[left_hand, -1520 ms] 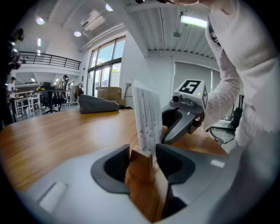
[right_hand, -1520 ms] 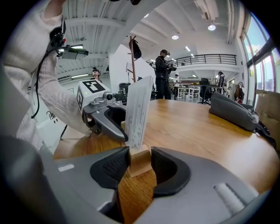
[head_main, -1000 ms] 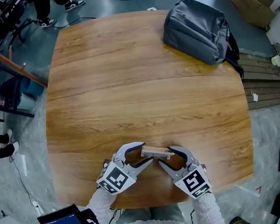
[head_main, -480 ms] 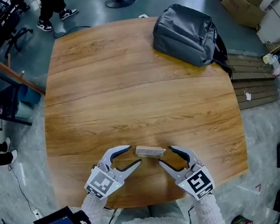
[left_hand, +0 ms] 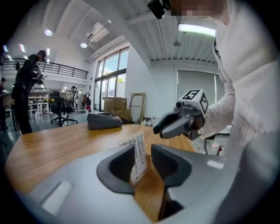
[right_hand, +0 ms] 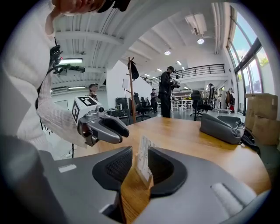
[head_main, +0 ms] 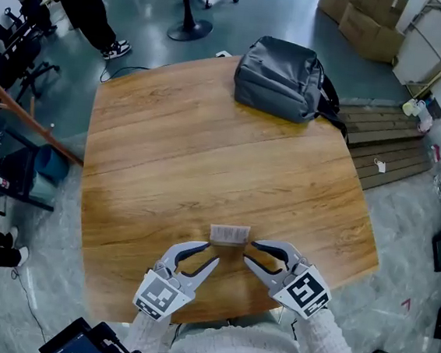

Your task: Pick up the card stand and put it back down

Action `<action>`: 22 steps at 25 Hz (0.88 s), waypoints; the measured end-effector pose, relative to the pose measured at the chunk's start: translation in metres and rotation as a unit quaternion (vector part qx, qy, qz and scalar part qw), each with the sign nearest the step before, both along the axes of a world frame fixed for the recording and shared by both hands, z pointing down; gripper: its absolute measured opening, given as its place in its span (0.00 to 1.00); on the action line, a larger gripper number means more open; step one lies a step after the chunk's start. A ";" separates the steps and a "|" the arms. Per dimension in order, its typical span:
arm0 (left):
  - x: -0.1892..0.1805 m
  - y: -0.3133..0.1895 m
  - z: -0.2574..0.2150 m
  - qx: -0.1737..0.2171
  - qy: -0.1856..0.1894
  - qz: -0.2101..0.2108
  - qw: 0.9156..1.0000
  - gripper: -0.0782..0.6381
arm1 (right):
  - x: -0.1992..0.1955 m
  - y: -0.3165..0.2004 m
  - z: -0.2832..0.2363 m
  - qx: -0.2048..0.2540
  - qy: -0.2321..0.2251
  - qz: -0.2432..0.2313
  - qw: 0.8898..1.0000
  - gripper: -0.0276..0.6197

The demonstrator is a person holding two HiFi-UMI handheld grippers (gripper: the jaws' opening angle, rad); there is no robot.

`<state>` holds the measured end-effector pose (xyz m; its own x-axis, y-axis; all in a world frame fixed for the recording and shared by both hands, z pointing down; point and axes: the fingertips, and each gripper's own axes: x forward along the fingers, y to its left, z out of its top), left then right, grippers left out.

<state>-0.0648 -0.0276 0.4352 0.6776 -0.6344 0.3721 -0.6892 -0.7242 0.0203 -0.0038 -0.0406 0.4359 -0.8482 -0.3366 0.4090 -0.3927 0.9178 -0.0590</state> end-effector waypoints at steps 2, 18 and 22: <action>0.002 0.004 -0.007 0.005 0.011 -0.004 1.000 0.25 | 0.000 0.007 -0.007 0.010 -0.001 -0.004 1.000 0.17; 0.011 0.007 -0.017 0.004 0.005 -0.033 0.999 0.12 | -0.003 0.015 -0.026 0.020 -0.021 0.001 1.000 0.04; 0.015 0.006 -0.019 0.002 0.010 -0.028 1.000 0.12 | -0.007 0.016 -0.025 0.015 -0.018 -0.005 1.000 0.04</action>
<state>-0.0501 -0.0211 0.4164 0.6474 -0.6734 0.3569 -0.7288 -0.6840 0.0313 -0.0107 -0.0242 0.4105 -0.8661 -0.3388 0.3676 -0.3809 0.9235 -0.0463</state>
